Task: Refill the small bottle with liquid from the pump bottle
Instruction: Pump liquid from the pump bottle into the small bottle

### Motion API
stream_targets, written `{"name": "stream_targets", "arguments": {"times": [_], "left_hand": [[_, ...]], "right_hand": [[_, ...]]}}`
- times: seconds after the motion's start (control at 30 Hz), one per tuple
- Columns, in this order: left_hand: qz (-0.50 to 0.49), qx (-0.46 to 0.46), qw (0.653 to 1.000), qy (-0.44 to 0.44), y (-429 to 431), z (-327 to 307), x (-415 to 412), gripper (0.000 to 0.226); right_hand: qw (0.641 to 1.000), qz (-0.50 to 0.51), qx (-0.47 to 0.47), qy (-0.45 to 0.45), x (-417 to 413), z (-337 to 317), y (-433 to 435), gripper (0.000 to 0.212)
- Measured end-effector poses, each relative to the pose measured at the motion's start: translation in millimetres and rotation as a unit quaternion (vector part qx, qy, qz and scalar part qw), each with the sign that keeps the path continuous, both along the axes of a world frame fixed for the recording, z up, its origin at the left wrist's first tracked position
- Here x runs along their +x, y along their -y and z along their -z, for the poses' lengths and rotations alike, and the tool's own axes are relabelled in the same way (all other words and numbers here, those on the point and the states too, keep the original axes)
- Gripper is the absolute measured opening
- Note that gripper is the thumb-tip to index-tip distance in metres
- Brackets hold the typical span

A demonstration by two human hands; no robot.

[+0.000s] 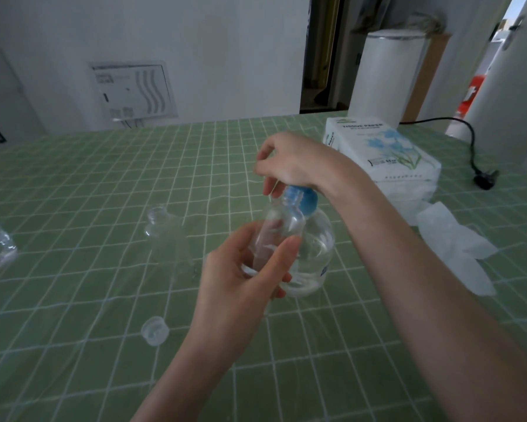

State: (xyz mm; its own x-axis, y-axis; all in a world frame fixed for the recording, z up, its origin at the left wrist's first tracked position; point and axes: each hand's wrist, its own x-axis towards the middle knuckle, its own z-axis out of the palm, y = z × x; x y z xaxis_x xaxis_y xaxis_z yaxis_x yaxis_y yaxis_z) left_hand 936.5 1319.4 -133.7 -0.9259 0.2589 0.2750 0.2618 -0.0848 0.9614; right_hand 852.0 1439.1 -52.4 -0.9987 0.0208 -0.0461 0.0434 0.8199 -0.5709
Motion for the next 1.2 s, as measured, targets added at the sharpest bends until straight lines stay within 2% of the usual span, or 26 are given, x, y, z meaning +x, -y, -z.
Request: {"name": "stream_targets", "arguments": {"times": [0.17, 0.53, 0.8, 1.2], "left_hand": [[0.004, 0.015, 1.0, -0.001, -3, -3, 0, 0.019], [-0.01, 0.004, 1.0, -0.001, -2, -2, 2, 0.023], [-0.01, 0.014, 1.0, 0.0, -4, -3, 0, 0.012], [-0.015, 0.003, 1.0, -0.003, -3, 0, 1, 0.023]], "right_hand": [[0.999, 0.004, 0.012, -0.035, 0, -10, -2, 0.032], [1.0, 0.009, 0.016, 0.002, -3, -1, -1, 0.028], [0.999, 0.011, 0.027, -0.034, -1, -10, -2, 0.031], [1.0, 0.011, 0.012, 0.005, -2, 1, -1, 0.029]]}}
